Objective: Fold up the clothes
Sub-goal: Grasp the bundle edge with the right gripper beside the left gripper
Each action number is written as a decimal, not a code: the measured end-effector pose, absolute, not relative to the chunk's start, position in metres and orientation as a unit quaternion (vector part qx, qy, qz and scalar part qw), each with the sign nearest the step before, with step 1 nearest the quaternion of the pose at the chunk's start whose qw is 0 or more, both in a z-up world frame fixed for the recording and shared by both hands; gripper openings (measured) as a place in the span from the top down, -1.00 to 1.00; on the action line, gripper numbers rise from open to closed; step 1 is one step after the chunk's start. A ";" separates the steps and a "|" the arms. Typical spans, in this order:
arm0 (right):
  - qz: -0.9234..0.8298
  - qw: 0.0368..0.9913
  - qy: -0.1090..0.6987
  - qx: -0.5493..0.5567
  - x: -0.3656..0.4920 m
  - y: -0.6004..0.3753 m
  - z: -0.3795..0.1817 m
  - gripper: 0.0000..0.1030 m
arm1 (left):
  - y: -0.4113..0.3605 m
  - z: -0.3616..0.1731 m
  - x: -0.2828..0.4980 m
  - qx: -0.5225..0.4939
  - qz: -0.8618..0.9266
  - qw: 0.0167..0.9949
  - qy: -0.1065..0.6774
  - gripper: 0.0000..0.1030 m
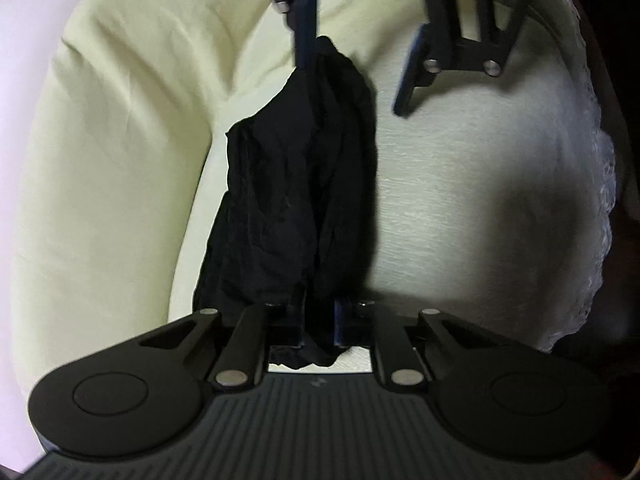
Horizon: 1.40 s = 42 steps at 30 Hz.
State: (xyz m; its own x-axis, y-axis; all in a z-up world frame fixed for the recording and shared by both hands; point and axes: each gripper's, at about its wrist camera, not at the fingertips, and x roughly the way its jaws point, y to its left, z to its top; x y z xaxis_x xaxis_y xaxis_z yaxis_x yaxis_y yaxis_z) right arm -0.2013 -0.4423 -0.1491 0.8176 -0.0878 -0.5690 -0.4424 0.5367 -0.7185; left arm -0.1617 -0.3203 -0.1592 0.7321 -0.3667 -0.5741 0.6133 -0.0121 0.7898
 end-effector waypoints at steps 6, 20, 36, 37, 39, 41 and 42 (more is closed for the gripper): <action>0.124 0.804 0.250 -0.524 -0.207 -0.439 -0.156 -0.06 | -0.326 -0.138 -0.139 0.576 -0.387 0.700 0.167 0.81; 0.184 0.783 0.210 -0.556 -0.184 -0.435 -0.154 -0.06 | -0.315 -0.118 -0.107 0.524 -0.447 0.692 0.218 0.81; 0.126 0.697 0.130 -0.693 -0.176 -0.448 -0.201 0.60 | -0.314 -0.126 -0.116 0.562 -0.438 0.680 0.174 0.81; 0.127 0.687 0.128 -0.704 -0.177 -0.448 -0.206 0.72 | -0.315 -0.127 -0.117 0.565 -0.436 0.679 0.172 0.81; 0.123 0.676 0.119 -0.717 -0.180 -0.449 -0.213 0.75 | -0.316 -0.129 -0.118 0.572 -0.432 0.676 0.168 0.81; 0.119 0.684 0.127 -0.708 -0.179 -0.450 -0.213 0.81 | -0.318 -0.131 -0.119 0.575 -0.427 0.677 0.167 0.82; 0.122 0.695 0.138 -0.695 -0.178 -0.449 -0.209 0.82 | -0.319 -0.132 -0.120 0.575 -0.424 0.679 0.168 0.83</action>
